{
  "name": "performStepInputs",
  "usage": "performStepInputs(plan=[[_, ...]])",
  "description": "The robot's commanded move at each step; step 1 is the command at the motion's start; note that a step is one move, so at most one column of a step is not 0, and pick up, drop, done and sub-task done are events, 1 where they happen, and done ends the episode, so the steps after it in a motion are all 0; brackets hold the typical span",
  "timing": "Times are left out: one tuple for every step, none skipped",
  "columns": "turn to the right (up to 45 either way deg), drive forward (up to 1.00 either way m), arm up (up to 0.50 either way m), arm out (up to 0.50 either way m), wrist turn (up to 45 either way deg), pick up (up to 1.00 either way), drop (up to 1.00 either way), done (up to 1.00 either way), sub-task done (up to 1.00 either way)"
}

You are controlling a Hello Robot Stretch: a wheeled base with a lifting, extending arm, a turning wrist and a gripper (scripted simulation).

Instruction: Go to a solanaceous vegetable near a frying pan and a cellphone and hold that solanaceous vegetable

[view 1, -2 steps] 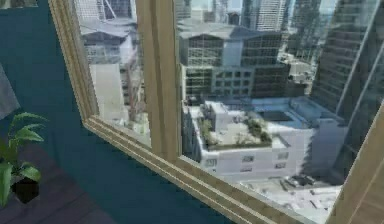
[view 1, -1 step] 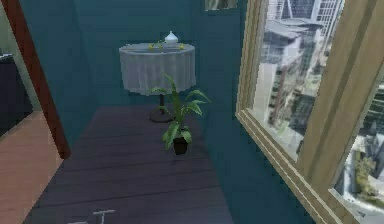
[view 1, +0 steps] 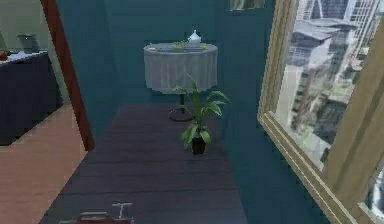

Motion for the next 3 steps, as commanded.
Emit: performStepInputs(plan=[[0.0,0.90,0.00,0.00,0.0,0.00,0.00,0.00,0.00],[-39.0,0.00,0.00,0.00,0.0,0.00,0.00,0.00,0.00],[0.0,0.55,0.00,0.00,0.0,0.00,0.00,0.00,0.00]])
